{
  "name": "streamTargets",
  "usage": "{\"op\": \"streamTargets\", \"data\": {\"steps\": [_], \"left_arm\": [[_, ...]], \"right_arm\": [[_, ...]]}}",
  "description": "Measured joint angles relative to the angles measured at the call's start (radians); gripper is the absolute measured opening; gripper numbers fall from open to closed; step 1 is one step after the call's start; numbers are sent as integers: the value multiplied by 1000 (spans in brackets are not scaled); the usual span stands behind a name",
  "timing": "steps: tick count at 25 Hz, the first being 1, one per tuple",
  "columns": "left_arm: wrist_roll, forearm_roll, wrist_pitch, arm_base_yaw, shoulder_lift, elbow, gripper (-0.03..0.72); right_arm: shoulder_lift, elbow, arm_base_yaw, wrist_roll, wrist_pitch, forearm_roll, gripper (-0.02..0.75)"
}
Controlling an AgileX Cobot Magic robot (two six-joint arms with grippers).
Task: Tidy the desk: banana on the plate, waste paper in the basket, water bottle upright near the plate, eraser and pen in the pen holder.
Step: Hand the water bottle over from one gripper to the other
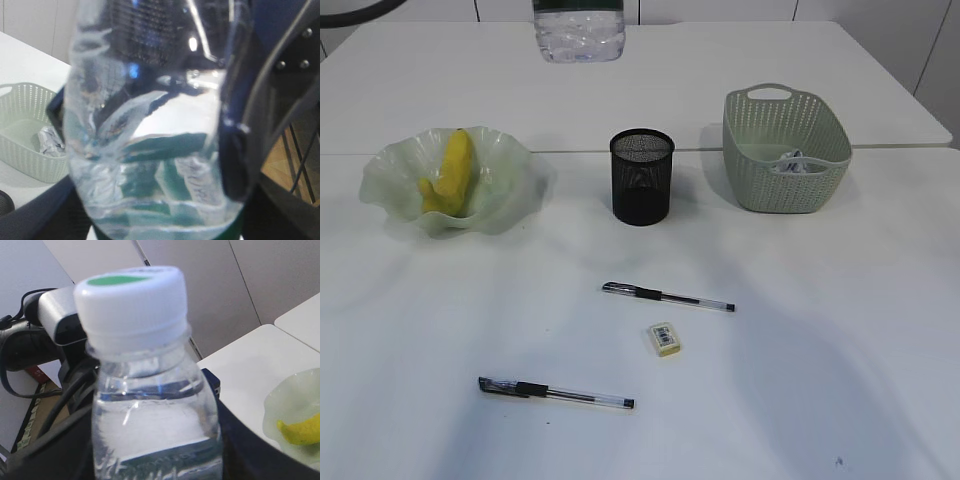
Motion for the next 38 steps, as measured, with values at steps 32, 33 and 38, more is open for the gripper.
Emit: {"op": "streamTargets", "data": {"steps": [32, 33, 38], "left_arm": [[12, -4, -20, -4, 0, 0, 403], [12, -4, -20, -4, 0, 0, 403], [9, -2, -20, -4, 0, 0, 394]], "right_arm": [[0, 0, 0, 4, -2, 1, 356], [0, 0, 0, 5, -2, 1, 358], [0, 0, 0, 24, -2, -2, 396]]}}
